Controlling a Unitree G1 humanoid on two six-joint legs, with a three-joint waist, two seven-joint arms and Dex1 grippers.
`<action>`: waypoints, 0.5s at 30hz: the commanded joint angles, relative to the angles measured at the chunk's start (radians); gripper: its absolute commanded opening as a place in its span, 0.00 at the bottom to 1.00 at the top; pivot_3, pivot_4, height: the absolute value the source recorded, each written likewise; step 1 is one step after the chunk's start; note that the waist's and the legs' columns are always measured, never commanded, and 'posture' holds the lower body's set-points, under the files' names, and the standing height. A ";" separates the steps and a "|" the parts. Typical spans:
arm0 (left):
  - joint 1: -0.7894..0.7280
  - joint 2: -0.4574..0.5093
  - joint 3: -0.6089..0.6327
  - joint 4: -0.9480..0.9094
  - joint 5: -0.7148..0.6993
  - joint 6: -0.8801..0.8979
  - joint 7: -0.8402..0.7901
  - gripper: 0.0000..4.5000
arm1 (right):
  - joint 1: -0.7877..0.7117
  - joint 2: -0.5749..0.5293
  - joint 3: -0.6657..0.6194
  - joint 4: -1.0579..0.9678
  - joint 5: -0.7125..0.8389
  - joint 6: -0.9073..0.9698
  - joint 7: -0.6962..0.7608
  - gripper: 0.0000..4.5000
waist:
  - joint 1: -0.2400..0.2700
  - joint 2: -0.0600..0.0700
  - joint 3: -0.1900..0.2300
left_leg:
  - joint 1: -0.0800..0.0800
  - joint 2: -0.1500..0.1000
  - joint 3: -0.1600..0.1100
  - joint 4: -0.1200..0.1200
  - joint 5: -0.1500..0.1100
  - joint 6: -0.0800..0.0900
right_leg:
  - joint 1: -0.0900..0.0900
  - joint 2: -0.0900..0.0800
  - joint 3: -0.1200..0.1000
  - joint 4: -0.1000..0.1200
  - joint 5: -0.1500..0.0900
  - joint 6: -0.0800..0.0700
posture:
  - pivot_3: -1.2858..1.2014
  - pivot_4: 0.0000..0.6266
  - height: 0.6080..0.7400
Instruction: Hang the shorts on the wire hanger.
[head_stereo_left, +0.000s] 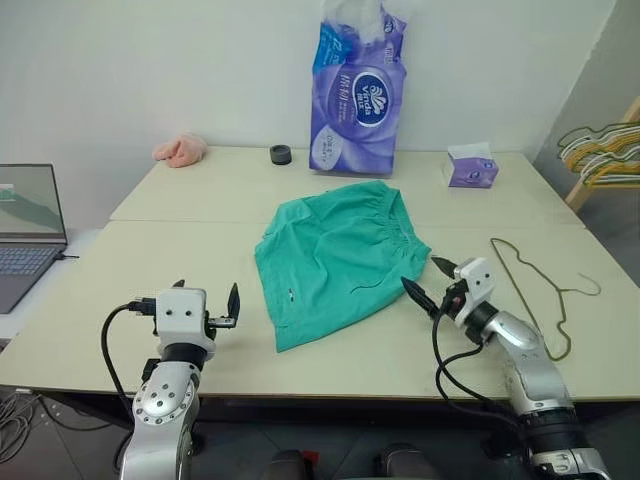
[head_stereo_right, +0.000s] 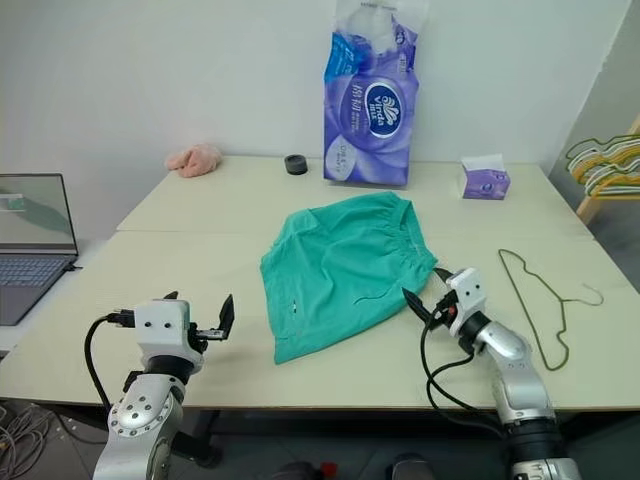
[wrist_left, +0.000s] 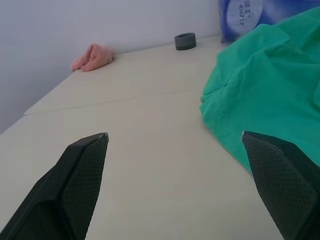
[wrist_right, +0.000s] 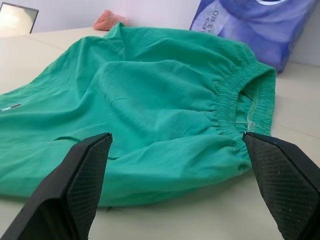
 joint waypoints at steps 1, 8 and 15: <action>-0.018 0.013 -0.021 -0.037 -0.010 -0.018 -0.031 1.00 | 0.004 -0.011 -0.008 -0.065 0.028 0.009 0.023 0.99 | -0.002 0.000 0.000 | 0.000 0.000 0.000 0.000 0.000 0.000 | 0.000 0.000 0.000 0.000 0.000 0.000 | 0.49 0.01 1.00; -0.030 0.049 -0.075 -0.035 -0.088 -0.021 -0.163 1.00 | 0.049 -0.063 -0.006 -0.131 0.056 0.049 0.093 0.99 | -0.011 0.000 0.000 | 0.000 0.000 0.001 0.000 0.000 0.000 | 0.000 0.002 0.001 0.000 0.000 0.000 | 0.47 0.02 1.00; -0.088 0.193 -0.207 -0.022 -0.112 0.067 -0.371 1.00 | 0.082 -0.262 0.057 -0.339 0.182 0.243 0.344 0.99 | -0.033 0.002 0.001 | 0.000 0.000 0.001 0.000 0.000 0.000 | 0.000 0.002 0.001 -0.001 -0.001 0.000 | 0.45 0.03 1.00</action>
